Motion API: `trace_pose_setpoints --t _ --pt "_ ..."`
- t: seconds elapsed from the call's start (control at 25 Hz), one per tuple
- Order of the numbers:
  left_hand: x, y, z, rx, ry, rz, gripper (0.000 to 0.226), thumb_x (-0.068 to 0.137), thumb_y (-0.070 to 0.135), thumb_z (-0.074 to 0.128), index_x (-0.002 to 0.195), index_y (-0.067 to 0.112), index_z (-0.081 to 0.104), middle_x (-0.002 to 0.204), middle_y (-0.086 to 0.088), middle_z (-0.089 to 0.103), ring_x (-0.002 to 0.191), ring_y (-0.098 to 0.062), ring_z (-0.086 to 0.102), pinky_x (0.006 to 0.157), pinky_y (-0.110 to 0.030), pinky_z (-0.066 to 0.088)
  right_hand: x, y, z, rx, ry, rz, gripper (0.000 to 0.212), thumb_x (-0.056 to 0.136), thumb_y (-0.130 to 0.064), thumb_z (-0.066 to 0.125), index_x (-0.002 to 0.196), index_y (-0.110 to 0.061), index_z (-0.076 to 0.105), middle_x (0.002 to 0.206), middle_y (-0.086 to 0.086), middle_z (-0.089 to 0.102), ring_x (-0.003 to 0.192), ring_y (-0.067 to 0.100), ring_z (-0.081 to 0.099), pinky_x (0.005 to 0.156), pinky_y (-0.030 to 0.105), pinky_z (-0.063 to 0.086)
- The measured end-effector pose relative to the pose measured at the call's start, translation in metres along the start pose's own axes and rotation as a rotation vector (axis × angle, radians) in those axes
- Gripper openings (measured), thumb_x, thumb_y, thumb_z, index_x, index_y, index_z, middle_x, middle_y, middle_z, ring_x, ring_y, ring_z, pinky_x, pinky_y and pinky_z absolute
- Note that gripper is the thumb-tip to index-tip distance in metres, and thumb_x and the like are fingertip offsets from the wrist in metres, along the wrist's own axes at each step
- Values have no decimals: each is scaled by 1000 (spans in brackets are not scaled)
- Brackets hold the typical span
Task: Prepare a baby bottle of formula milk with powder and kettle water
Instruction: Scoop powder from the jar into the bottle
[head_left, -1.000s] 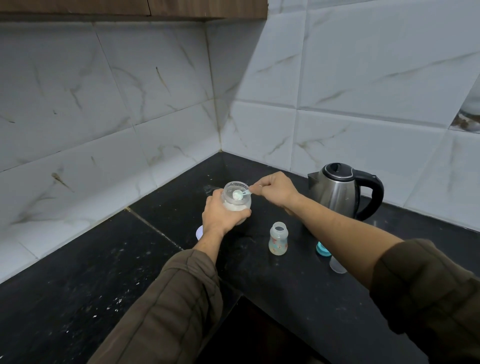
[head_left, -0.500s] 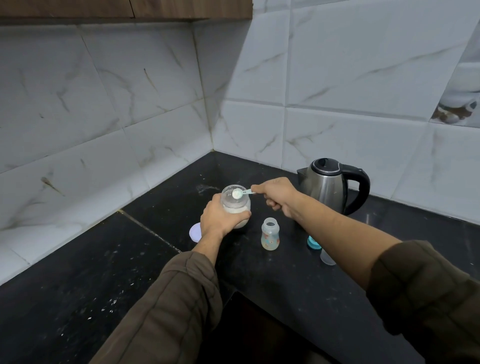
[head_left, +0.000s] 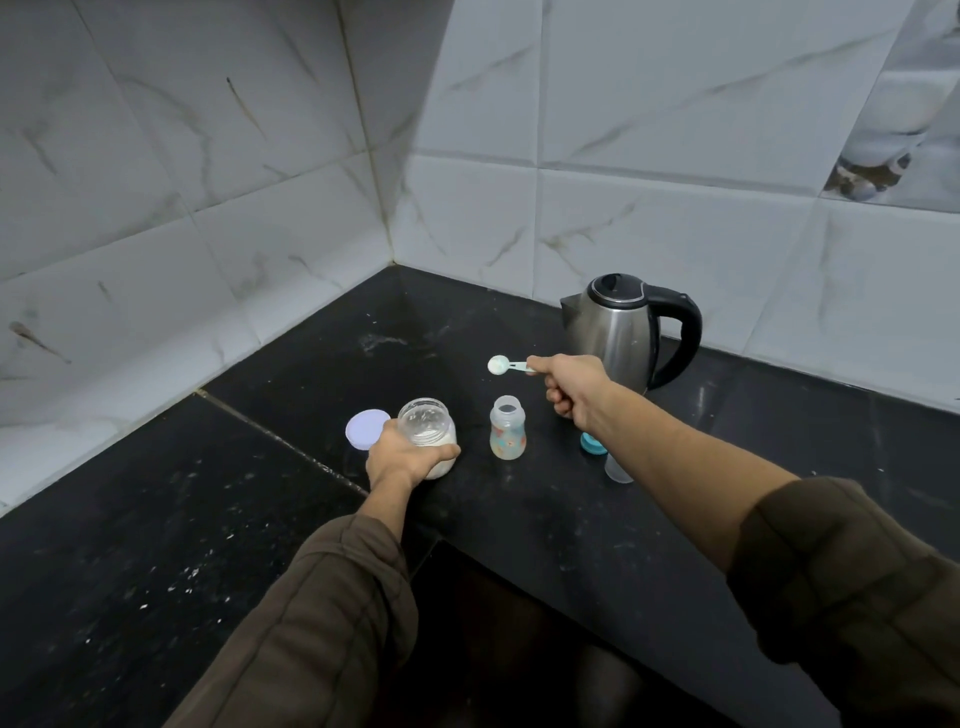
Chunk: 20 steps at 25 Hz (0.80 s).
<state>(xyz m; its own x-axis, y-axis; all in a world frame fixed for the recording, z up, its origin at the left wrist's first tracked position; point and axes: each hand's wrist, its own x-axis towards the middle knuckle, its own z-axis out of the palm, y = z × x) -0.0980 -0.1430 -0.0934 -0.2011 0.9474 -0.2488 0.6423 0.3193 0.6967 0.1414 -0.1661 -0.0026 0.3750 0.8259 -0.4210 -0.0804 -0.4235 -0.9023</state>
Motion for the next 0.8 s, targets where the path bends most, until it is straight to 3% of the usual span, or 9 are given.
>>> trace_pose_setpoints --t 0.24,0.36,0.44,0.52,0.56,0.68,0.8 --pt "9 -8 1 -74 -14 -23 96 48 59 93 127 25 52 116 -1 66 112 -27 62 92 -37 49 6 7 -6 -6 37 -1 18 96 -24 74 96 -6 77 61 -1 44 50 10 36 42 22 27" --pt "0 -3 -4 -42 -46 -78 132 47 63 95 151 17 29 143 -10 53 132 -33 50 105 -44 46 10 7 -8 -27 56 -13 20 96 -25 74 98 -5 78 63 0 47 52 10 38 43 23 30" --pt "-15 3 -10 43 148 28 148 47 72 91 161 16 14 156 -10 39 143 -33 37 113 -48 39 13 6 -8 -34 57 -35 22 95 -26 75 99 -5 77 64 1 47 51 11 38 42 24 30" --pt "-26 13 -11 96 395 308 134 54 75 85 159 17 25 151 -6 45 138 -27 42 111 -42 40 15 5 -9 -49 64 -52 22 94 -28 76 96 -6 76 65 2 48 51 12 39 43 26 32" --pt "-32 23 -9 63 411 435 123 59 73 84 156 19 32 146 -2 48 131 -22 48 107 -36 44 16 4 -9 -59 70 -60 21 93 -29 76 94 -8 74 65 3 49 52 13 40 45 27 34" --pt "-45 62 11 -66 209 533 101 66 63 87 148 21 46 135 7 52 101 -11 62 90 -25 51 15 5 -11 -95 79 -81 20 94 -28 76 88 -9 71 66 5 52 55 14 43 49 28 38" --pt "-47 80 43 -12 82 444 92 69 57 86 145 19 51 132 4 59 118 -16 59 98 -33 49 15 13 -13 -95 80 -113 18 93 -26 76 86 -9 71 59 3 48 51 15 41 48 30 36"
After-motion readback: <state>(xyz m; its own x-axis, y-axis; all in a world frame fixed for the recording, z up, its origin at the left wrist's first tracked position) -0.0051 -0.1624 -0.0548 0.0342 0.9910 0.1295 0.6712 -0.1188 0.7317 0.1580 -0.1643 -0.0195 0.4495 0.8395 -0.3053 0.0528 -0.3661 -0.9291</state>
